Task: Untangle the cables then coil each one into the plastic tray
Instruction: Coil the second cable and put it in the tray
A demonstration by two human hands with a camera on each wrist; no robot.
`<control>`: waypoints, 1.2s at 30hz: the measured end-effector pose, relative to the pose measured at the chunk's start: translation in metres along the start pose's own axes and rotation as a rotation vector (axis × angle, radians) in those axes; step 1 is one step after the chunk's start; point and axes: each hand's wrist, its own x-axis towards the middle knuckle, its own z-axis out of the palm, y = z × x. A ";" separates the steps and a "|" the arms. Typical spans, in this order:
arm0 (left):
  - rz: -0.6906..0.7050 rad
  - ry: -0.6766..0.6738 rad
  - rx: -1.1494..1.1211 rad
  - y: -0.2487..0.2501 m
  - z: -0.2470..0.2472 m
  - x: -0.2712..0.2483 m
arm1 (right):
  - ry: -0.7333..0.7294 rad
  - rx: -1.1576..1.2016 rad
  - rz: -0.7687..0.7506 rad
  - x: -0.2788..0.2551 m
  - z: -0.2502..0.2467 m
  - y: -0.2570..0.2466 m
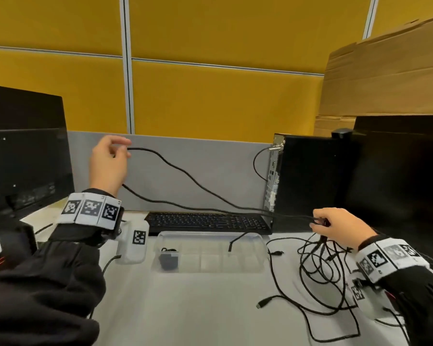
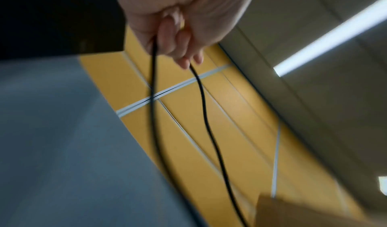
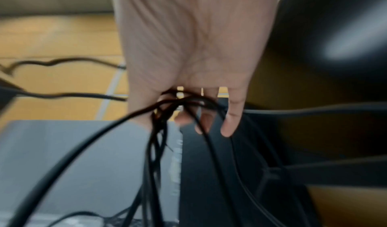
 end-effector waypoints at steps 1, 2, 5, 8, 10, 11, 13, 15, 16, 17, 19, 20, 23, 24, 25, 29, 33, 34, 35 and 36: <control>-0.004 -0.120 0.087 0.001 0.008 -0.007 | 0.026 -0.004 -0.021 -0.002 -0.002 -0.010; -0.016 -0.245 0.155 0.003 0.017 -0.018 | 0.044 -0.017 -0.046 -0.004 -0.003 -0.020; 0.080 -0.524 0.213 0.021 0.046 -0.065 | 0.055 -0.076 -0.090 -0.012 -0.007 -0.052; 0.262 -0.813 0.266 0.049 0.081 -0.122 | 0.067 -0.052 -0.138 -0.014 -0.011 -0.075; 0.367 -0.966 0.382 0.057 0.106 -0.154 | 0.092 0.004 -0.158 -0.015 -0.014 -0.083; 0.406 -0.995 0.427 0.056 0.116 -0.165 | 0.103 0.044 -0.164 -0.016 -0.015 -0.085; 0.433 -0.956 0.442 0.053 0.128 -0.171 | 0.119 0.143 -0.196 -0.017 -0.014 -0.084; 0.496 -0.899 0.499 0.050 0.131 -0.165 | 0.093 0.259 -0.238 -0.018 -0.013 -0.078; 0.518 -0.917 0.519 0.049 0.131 -0.159 | 0.043 0.320 -0.254 -0.020 -0.012 -0.074; 0.511 -0.972 0.495 0.049 0.129 -0.153 | -0.011 0.376 -0.273 -0.021 -0.011 -0.070; 0.442 -1.103 0.331 0.050 0.122 -0.140 | -0.113 0.441 -0.295 -0.023 -0.009 -0.061; 0.405 -1.120 0.230 0.052 0.117 -0.132 | -0.147 0.451 -0.293 -0.024 -0.008 -0.055; 0.253 -0.998 -0.055 0.058 0.097 -0.101 | -0.226 0.381 -0.192 -0.026 -0.001 -0.036; 0.183 -0.945 -0.156 0.059 0.090 -0.089 | -0.258 0.333 -0.137 -0.026 0.003 -0.026; 0.130 -0.886 -0.230 0.059 0.083 -0.078 | -0.277 0.296 -0.085 -0.027 0.006 -0.019; 0.039 -0.667 -0.274 0.051 0.063 -0.048 | -0.232 0.276 0.079 -0.026 0.015 0.009; -0.083 -0.424 -0.389 0.040 0.047 -0.029 | -0.140 0.136 0.261 -0.020 0.017 0.032; -0.103 -0.359 -0.421 0.038 0.041 -0.024 | -0.120 0.066 0.327 -0.021 0.017 0.038; -0.117 -0.290 -0.456 0.036 0.034 -0.019 | -0.098 -0.006 0.369 -0.021 0.018 0.045; -0.127 -0.222 -0.496 0.035 0.026 -0.013 | -0.102 -0.063 0.429 -0.025 0.021 0.053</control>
